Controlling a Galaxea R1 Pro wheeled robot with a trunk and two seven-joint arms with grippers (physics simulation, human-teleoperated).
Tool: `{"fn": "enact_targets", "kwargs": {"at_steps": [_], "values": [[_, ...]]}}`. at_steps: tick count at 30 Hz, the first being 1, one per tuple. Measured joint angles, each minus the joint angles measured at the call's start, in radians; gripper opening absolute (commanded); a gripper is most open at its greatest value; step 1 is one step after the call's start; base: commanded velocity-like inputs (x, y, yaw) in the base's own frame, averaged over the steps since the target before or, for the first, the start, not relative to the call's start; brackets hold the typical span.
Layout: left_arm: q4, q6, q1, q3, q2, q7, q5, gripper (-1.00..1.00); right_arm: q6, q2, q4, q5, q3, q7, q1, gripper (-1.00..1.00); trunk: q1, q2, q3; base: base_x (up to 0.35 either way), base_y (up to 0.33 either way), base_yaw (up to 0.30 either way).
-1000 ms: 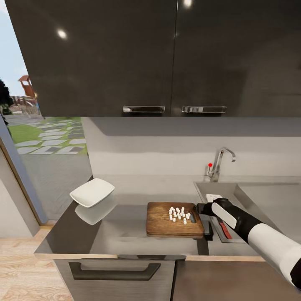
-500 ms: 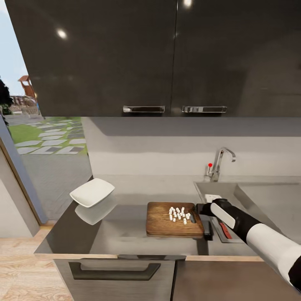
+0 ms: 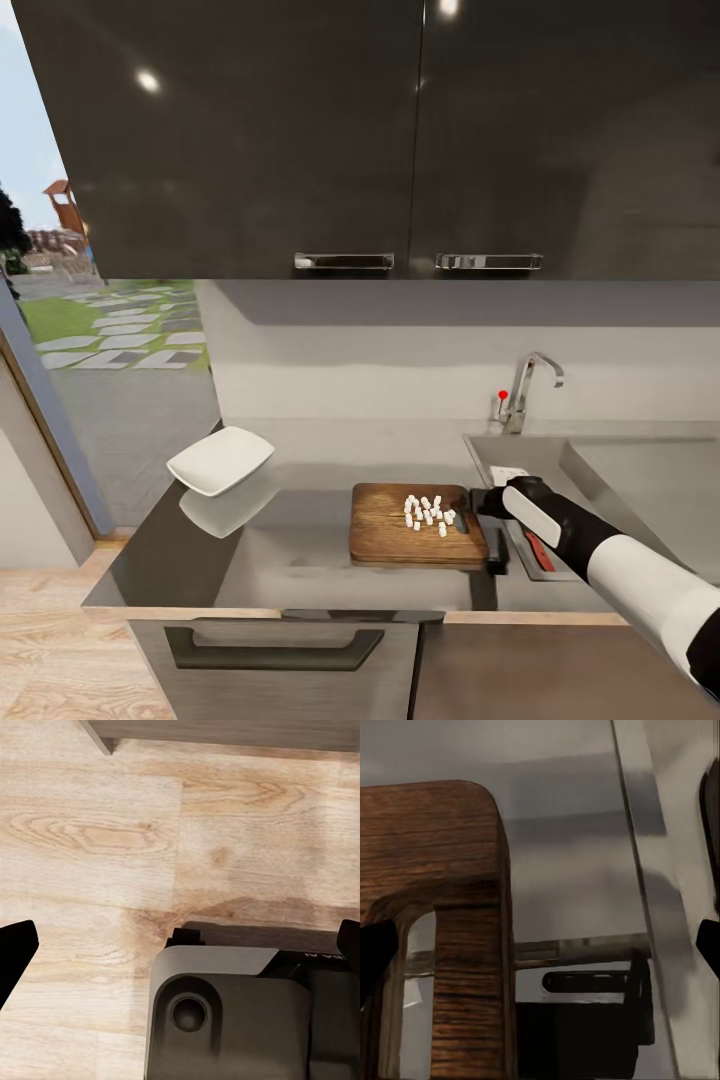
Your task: In the kitchen, take the Vidalia onion out of the sink, dice it on the chopping board with the paring knife, put the diced onion into the bowl on the countertop, then place both the paring knife and the chopping board into the sink.
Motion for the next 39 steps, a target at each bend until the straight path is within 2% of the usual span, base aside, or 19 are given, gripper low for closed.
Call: {"fn": "enact_targets", "kwargs": {"at_steps": [18,24,39], "values": [[0.0,0.0,0.0,0.0,0.0,0.0,0.0,1.0,0.0,0.001,0.009,0.001,0.001,0.001,0.0,1.0,0.0,0.0,0.0,0.0,0.0,0.0],[0.0,0.0,0.0,0.0,0.0,0.0,0.0,1.0,0.001,0.017,0.01,0.052,0.001,0.001,0.0,1.0,0.0,0.0,0.0,0.0,0.0,0.0],[0.0,0.001,0.0,0.0,0.0,0.0,0.0,1.0,0.001,0.023,0.015,0.059,0.001,0.001,0.0,1.0,0.0,0.0,0.0,0.0,0.0,0.0]]}}
